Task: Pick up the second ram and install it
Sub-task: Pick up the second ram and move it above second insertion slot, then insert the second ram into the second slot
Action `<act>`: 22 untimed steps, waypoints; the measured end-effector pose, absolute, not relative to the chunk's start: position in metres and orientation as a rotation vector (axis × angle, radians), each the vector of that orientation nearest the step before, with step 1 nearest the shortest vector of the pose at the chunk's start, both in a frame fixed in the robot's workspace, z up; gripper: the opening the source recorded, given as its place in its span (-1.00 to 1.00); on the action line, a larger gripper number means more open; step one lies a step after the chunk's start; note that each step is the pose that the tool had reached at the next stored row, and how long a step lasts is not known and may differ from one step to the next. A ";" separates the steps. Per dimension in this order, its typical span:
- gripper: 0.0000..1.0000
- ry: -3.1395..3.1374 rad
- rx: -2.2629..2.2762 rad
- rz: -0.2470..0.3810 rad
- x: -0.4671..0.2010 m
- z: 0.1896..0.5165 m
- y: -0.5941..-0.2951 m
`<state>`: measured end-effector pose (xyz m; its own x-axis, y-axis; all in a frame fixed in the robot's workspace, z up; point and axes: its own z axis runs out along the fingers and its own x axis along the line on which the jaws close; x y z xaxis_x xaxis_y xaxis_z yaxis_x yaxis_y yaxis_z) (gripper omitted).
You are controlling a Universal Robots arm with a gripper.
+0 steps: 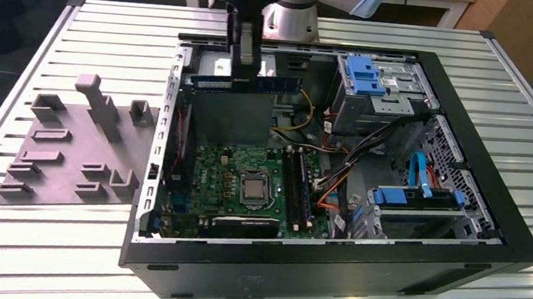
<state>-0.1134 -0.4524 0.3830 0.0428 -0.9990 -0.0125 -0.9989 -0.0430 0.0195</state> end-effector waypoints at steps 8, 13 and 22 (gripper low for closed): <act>-0.72 -2.169 2.265 -0.035 -0.077 0.382 -0.452; -0.72 -2.170 2.264 -0.035 -0.054 0.382 -0.452; -0.72 -2.169 2.264 -0.035 -0.049 0.382 -0.452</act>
<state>-0.0487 -0.4524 0.3819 0.0427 -0.9990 -0.0124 -0.9989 -0.0430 0.0195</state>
